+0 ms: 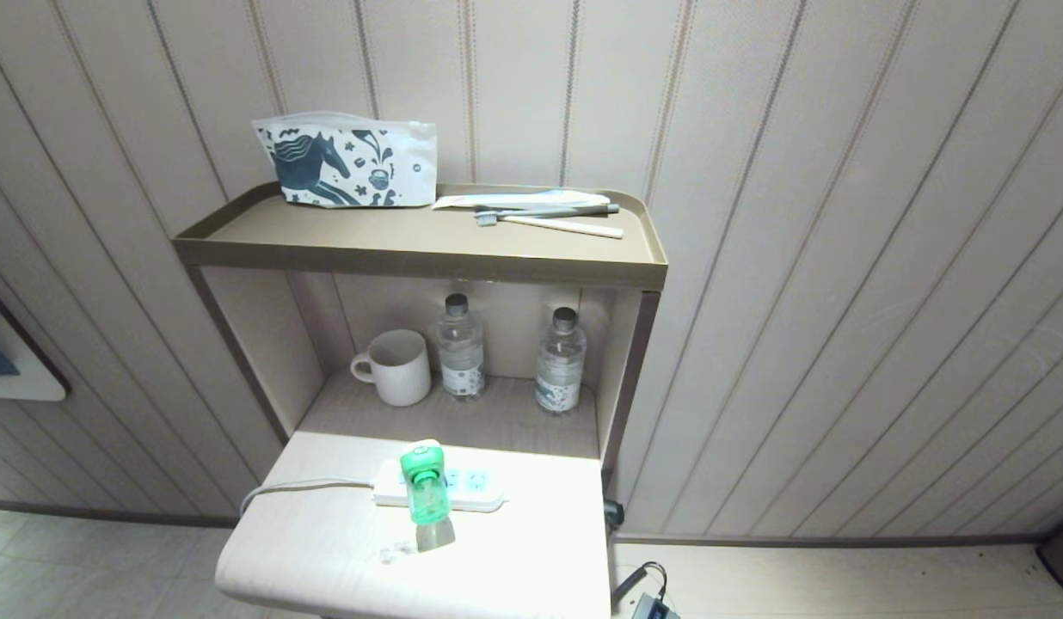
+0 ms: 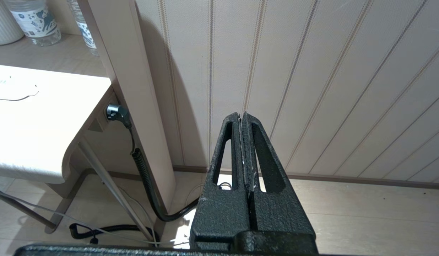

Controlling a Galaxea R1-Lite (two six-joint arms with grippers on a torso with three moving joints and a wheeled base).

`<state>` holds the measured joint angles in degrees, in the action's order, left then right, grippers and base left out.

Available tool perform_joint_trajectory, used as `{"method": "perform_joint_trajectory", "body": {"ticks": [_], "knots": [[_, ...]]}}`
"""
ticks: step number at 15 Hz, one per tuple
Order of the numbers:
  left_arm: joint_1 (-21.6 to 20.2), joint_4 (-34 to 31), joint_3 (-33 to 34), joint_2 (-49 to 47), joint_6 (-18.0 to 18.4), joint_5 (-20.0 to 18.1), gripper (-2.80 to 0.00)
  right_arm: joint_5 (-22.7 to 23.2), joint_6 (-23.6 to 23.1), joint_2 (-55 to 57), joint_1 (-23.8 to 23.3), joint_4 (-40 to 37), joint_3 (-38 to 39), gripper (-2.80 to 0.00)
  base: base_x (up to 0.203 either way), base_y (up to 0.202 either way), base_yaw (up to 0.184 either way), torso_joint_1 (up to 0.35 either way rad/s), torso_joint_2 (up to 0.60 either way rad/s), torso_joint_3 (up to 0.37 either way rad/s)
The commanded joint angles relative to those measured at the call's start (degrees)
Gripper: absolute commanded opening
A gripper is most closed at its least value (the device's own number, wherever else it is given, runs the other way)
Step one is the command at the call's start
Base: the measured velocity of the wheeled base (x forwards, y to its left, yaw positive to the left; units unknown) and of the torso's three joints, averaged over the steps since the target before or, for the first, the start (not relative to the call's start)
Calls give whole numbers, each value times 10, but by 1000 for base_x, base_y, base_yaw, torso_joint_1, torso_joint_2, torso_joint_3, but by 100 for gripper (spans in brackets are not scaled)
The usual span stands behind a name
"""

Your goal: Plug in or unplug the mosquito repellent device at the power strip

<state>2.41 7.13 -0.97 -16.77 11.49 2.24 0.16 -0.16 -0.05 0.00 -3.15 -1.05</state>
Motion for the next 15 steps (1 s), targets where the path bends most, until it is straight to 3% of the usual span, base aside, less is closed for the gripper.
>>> {"method": "perform_joint_trajectory", "body": {"ticks": [1, 3, 5, 6, 9, 11, 15], "knots": [[50, 0, 9, 12, 0, 8, -280, 0, 0, 0, 0, 0, 0, -280, 0, 0, 0, 0, 0, 0], [30, -4, 10, 17, -1, -1, -280, 0, 0, 0, 0, 0, 0, -280, 0, 0, 0, 0, 0, 0], [-39, -32, 8, 40, 6, -27, -280, 0, 0, 0, 0, 1, 0, -280, 0, 0, 0, 0, 0, 0], [-46, -48, 6, 58, 9, -37, -280, 1, 0, 0, 0, 0, 0, -280, 0, 0, 0, 0, 0, 0], [-32, -56, 7, 160, 10, -53, -280, 0, 0, 0, -1, 1, 0, -280, 0, 0, 0, 0, 0, 0], [-28, -97, 3, 168, -29, -54, -280, 0, 0, 0, 0, 1, 0, -280, 0, 0, 0, 0, 0, 0], [-28, -85, 7, 168, -32, -51, -280, 0, 0, 0, 0, 1, 0, -280, 0, 0, 0, 0, 0, 0]]}}
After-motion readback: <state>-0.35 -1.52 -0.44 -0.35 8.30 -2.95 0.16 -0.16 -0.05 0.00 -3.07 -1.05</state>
